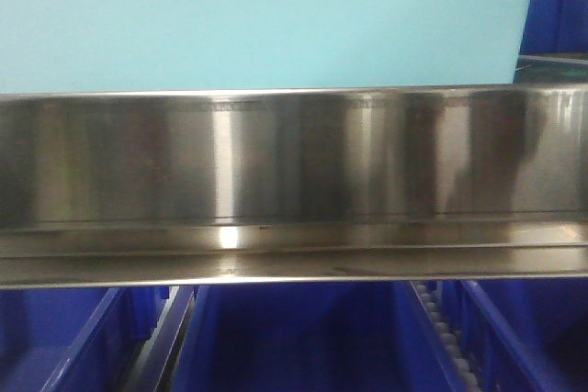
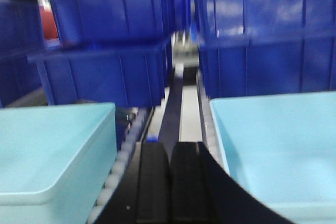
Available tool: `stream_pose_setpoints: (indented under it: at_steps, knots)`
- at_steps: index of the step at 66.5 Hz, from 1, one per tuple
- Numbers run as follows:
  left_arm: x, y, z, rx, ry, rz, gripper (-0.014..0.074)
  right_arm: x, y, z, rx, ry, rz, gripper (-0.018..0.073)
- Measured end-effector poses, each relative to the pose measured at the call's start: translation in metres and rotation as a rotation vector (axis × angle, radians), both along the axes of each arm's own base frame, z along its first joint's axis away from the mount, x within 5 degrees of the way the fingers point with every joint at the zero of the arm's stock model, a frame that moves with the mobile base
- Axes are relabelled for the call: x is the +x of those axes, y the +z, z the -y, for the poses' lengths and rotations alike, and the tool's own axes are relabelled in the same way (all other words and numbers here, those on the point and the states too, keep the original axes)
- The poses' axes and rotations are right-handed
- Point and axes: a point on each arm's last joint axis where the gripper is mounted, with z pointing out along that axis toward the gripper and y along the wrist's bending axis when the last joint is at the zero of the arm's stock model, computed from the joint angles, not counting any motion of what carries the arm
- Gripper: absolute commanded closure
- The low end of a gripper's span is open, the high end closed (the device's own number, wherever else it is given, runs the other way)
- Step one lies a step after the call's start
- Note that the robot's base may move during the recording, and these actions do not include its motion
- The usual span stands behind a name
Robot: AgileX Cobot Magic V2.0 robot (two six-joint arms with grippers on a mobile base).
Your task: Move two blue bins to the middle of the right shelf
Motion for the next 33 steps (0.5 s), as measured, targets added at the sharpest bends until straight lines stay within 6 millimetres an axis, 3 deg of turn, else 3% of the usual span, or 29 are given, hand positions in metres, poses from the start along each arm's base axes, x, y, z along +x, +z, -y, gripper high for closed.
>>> stream_pose_setpoints:
  at_steps: [16, 23, 33]
  knots:
    - [0.063, 0.034, 0.000, 0.004, 0.014, -0.183, 0.0707, 0.062, 0.039, 0.000, 0.000, 0.028, -0.242, 0.0724]
    - [0.086, 0.034, 0.000, 0.001, 0.012, -0.222, 0.0707, 0.085, 0.047, 0.001, 0.002, 0.029, -0.271, 0.0724]
    - [0.115, 0.023, 0.003, -0.038, -0.006, -0.262, 0.0707, 0.116, 0.041, 0.001, 0.033, 0.035, -0.319, 0.0724]
